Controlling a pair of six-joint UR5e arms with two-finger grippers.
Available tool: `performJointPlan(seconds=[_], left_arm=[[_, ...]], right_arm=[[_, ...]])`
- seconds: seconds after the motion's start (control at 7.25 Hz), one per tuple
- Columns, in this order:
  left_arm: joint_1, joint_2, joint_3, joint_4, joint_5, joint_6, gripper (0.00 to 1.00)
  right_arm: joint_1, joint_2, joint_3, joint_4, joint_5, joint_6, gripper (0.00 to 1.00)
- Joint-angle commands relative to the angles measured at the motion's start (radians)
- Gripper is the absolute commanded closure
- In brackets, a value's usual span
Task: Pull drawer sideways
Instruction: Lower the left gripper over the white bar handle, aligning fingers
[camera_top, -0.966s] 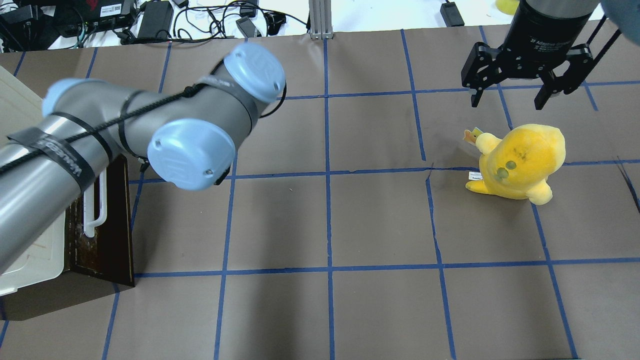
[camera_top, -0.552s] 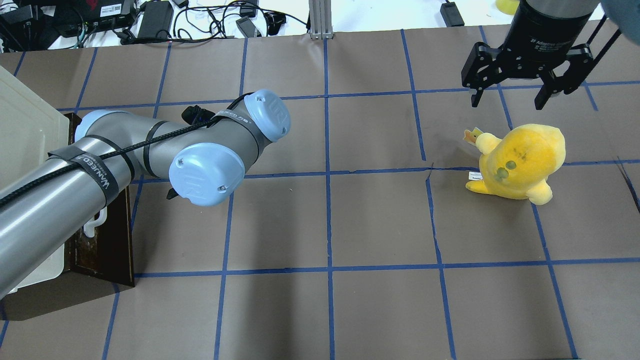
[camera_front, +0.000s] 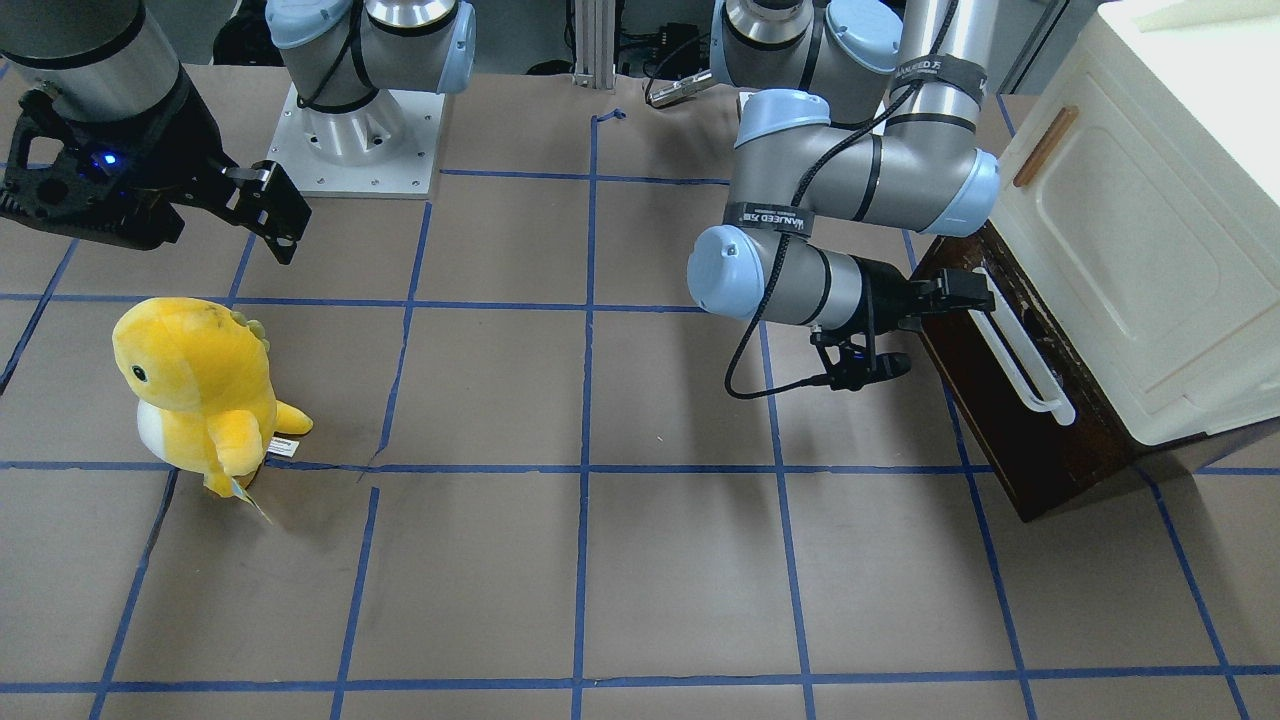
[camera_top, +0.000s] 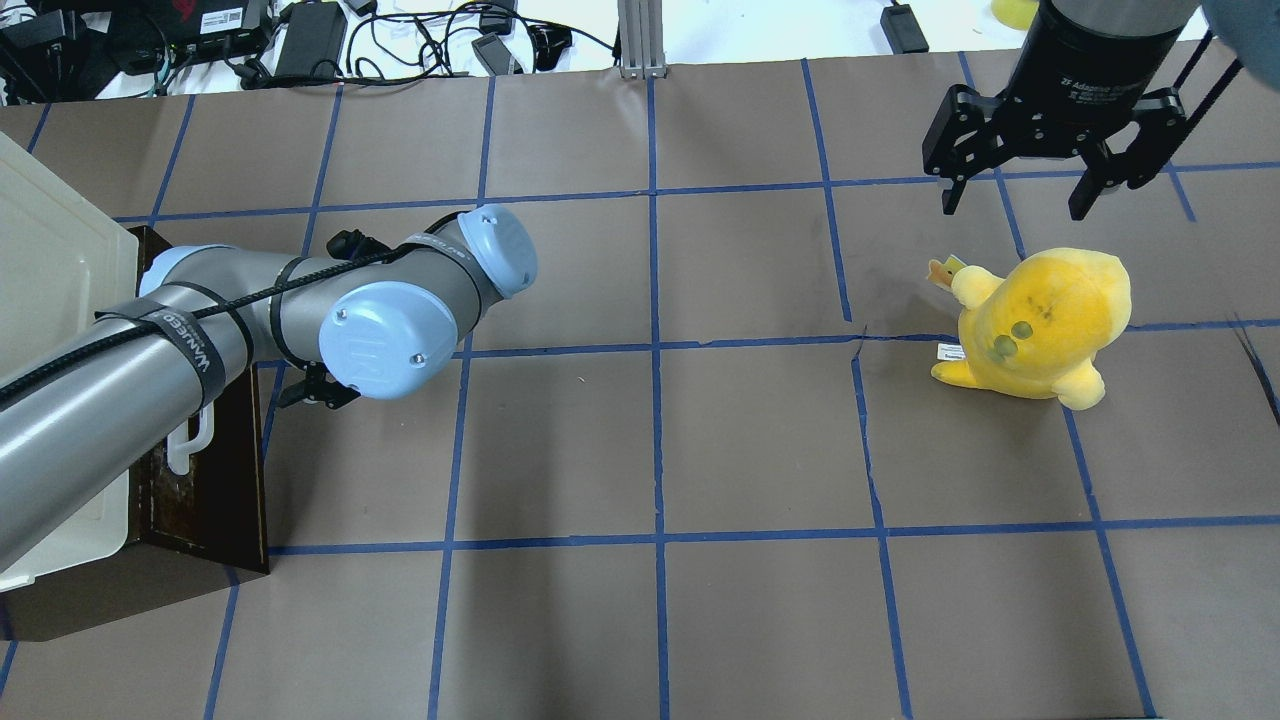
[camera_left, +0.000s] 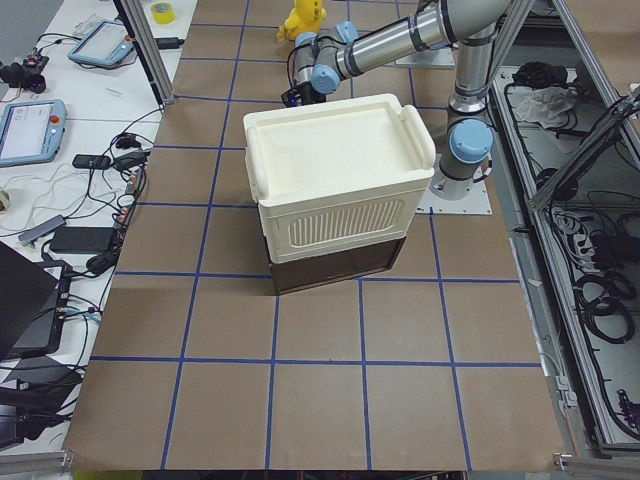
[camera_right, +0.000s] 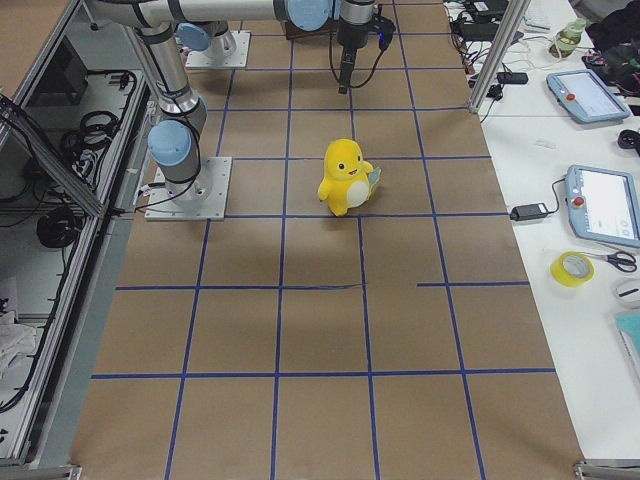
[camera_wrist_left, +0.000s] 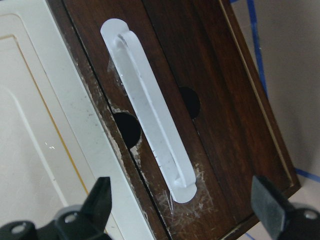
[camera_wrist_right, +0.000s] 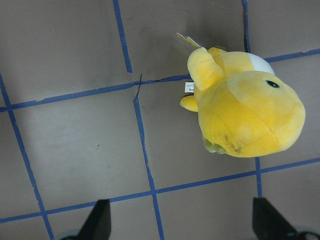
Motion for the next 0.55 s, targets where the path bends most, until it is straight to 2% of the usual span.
performJointPlan(seconds=[0.0, 0.28, 0.41], left_arm=[[0.072, -0.005, -0.005, -0.003, 0.088, -0.019, 0.0], [0.072, -0.021, -0.002, -0.012, 0.091, -0.23, 0.0], [0.072, -0.041, -0.002, -0.012, 0.079, -0.252, 0.0]], right_arm=[[0.0, 0.0, 0.0, 0.0, 0.0, 0.0, 0.0], [0.0, 0.0, 0.0, 0.0, 0.0, 0.0, 0.0], [0.0, 0.0, 0.0, 0.0, 0.0, 0.0, 0.0]])
